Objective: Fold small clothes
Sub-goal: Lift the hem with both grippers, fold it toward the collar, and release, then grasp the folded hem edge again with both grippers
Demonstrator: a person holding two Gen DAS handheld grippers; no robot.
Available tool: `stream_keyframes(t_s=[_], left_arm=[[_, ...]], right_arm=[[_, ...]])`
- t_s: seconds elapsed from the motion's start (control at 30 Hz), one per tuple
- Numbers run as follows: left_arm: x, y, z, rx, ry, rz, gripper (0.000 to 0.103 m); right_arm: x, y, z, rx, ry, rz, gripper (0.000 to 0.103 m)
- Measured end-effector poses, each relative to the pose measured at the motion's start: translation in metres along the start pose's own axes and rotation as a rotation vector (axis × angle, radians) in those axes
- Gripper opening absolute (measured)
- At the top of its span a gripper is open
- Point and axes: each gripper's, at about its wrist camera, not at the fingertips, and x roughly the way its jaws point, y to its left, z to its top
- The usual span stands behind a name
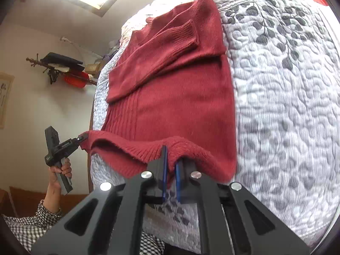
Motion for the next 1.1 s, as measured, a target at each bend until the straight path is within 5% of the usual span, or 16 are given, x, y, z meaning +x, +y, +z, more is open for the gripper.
stream_keyframes(t_s=[0.43,0.57,0.7,0.8,0.93,1.1], left_arm=[[0.095,0.015,0.079,-0.095,0.082,0.034,0.009],[0.108,0.023,0.088,-0.148,0.119,0.007,0.015],[0.095,0.023,0.093,-0.138,0.110,-0.007,0.041],[0.073,0.020,0.099,-0.088,0.020,0.092,0.061],[0.061,0.007,0.105,0.031,-0.038,0.162,0.061],[0.084,-0.018,0.105,0.232,0.007,0.245,0.062]], right_arm=[[0.068,-0.059,0.094,0.126,0.081,-0.027,0.007],[0.071,-0.072,0.101,0.151,0.090,-0.023,0.019],[0.043,-0.078,0.098,0.122,0.029,-0.016,0.037],[0.023,-0.077,0.097,0.086,0.000,-0.022,0.037],[0.019,-0.056,0.097,-0.055,0.019,-0.096,0.038],[0.046,-0.027,0.102,-0.220,0.055,-0.232,0.054]])
